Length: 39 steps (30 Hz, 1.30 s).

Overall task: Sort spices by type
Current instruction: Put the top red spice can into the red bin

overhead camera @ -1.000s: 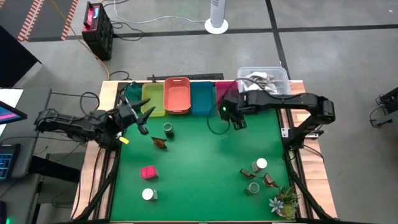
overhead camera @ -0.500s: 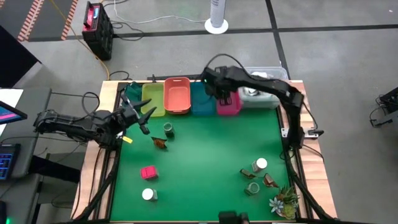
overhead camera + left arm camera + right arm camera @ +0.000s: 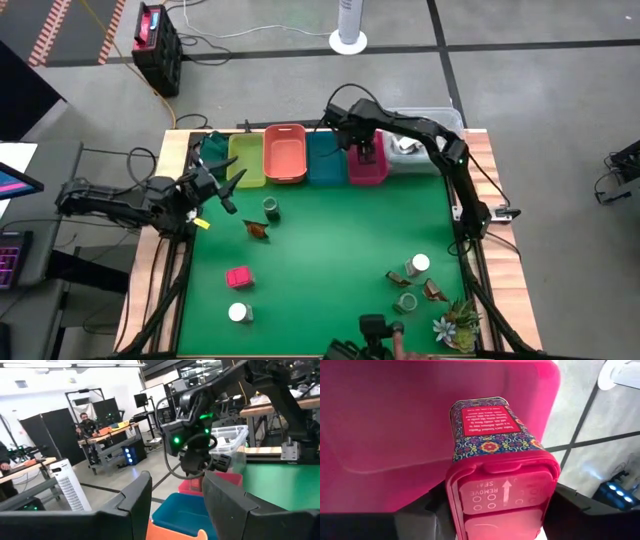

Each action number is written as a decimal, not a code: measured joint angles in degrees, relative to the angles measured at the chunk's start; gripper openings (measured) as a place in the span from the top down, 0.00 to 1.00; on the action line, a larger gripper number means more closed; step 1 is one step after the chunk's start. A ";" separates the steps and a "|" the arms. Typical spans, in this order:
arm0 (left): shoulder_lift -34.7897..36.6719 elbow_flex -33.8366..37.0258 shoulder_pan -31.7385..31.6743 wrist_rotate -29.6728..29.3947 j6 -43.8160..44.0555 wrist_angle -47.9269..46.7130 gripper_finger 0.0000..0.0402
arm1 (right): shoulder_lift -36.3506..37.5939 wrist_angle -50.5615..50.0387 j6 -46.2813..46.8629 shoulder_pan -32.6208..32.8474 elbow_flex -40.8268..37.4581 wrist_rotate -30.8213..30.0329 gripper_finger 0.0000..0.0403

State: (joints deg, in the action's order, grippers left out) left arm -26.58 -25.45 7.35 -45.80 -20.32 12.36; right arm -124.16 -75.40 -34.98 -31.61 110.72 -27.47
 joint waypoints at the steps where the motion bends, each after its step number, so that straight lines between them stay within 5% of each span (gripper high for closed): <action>1: 0.39 0.00 0.00 -0.08 0.05 -0.05 0.59 | 0.00 -0.02 -0.02 0.04 0.00 0.35 0.38; 39: 1.52 0.00 0.04 -0.07 1.69 -1.58 0.59 | 0.13 -0.82 5.60 -0.88 -0.42 9.75 0.33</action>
State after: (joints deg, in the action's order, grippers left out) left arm -25.06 -25.45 7.40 -45.87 -18.63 10.79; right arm -124.03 -76.22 -29.38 -32.49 110.30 -17.72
